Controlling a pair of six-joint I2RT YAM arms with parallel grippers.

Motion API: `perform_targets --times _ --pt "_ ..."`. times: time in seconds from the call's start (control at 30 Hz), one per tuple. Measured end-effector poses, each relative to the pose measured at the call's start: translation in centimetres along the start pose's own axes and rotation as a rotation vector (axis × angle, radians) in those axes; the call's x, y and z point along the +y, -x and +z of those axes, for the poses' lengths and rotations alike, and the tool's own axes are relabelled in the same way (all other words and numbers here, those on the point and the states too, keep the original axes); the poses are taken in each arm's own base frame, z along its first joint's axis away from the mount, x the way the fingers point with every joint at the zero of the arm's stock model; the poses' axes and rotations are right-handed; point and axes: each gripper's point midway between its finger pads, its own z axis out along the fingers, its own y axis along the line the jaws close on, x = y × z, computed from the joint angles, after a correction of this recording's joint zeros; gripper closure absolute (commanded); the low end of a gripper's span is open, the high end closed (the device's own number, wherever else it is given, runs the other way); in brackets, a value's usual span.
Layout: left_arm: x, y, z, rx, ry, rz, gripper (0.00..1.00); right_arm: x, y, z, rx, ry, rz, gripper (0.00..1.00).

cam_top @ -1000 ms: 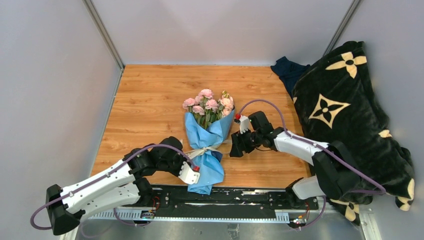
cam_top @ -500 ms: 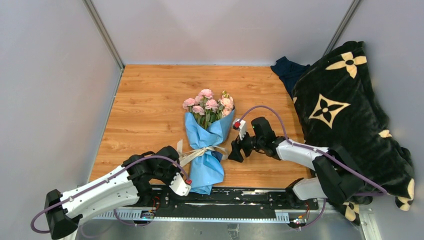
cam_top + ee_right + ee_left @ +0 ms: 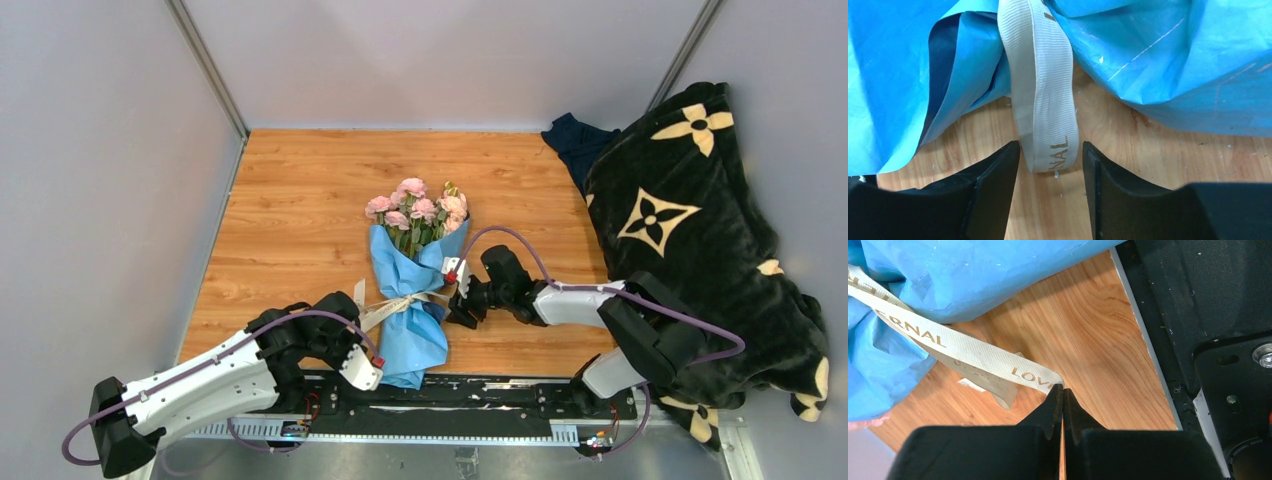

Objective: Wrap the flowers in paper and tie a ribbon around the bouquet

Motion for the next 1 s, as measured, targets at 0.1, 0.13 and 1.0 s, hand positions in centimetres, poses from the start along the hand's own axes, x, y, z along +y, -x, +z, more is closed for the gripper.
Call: perform_targets --times 0.1,0.13,1.0 --pt "-0.1 -0.2 0.1 0.007 -0.001 0.000 1.00 -0.2 0.1 0.2 -0.007 -0.001 -0.017 0.62" --pt "-0.2 -0.2 0.1 0.008 -0.004 0.001 1.00 -0.2 0.1 0.2 -0.007 0.002 -0.020 0.73" --pt "-1.4 1.6 0.6 -0.065 -0.219 0.058 0.56 -1.7 10.0 -4.5 -0.088 -0.099 -0.017 1.00"
